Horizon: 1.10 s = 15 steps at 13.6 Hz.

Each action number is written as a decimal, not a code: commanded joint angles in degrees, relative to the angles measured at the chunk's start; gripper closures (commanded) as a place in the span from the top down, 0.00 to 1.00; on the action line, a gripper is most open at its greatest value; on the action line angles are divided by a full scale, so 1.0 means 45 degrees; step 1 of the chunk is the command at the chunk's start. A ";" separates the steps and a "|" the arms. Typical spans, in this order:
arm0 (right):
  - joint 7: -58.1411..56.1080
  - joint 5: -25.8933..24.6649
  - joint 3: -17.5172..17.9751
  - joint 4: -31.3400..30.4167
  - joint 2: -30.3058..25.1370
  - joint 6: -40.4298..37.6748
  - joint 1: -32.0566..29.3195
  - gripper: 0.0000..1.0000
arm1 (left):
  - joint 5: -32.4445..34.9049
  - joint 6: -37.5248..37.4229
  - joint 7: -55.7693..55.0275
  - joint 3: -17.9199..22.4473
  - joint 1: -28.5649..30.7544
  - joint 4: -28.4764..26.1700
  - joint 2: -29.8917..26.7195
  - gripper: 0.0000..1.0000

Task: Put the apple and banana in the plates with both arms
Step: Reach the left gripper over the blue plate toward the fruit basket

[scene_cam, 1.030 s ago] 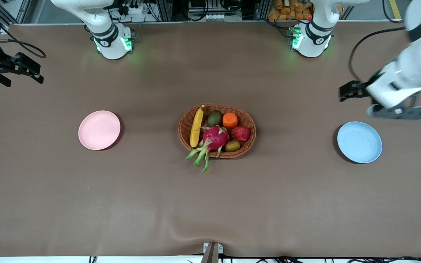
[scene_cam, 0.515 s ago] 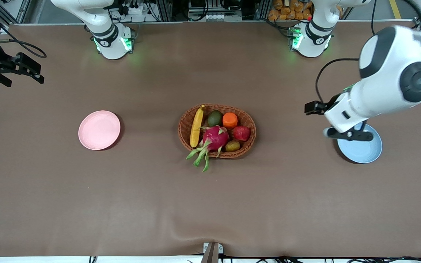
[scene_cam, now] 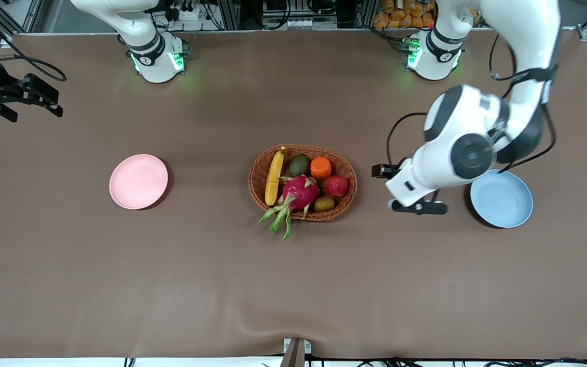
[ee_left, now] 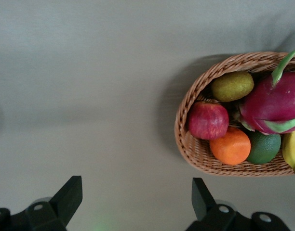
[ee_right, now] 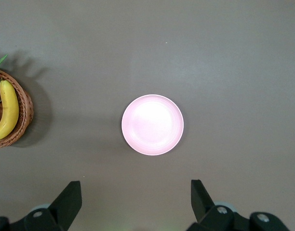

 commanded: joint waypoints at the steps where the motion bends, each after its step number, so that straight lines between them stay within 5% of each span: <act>1: -0.0140 0.0152 -0.0087 0.0364 0.0241 -0.0277 0.0035 1.00 | -0.0310 0.0250 -0.0443 0.0063 -0.0398 0.0267 0.0672 1.00; 15: -0.0141 0.0152 -0.0088 0.0500 0.0281 -0.0336 0.0113 1.00 | -0.1188 0.2904 -0.3278 0.0063 -0.1804 0.0247 0.2744 1.00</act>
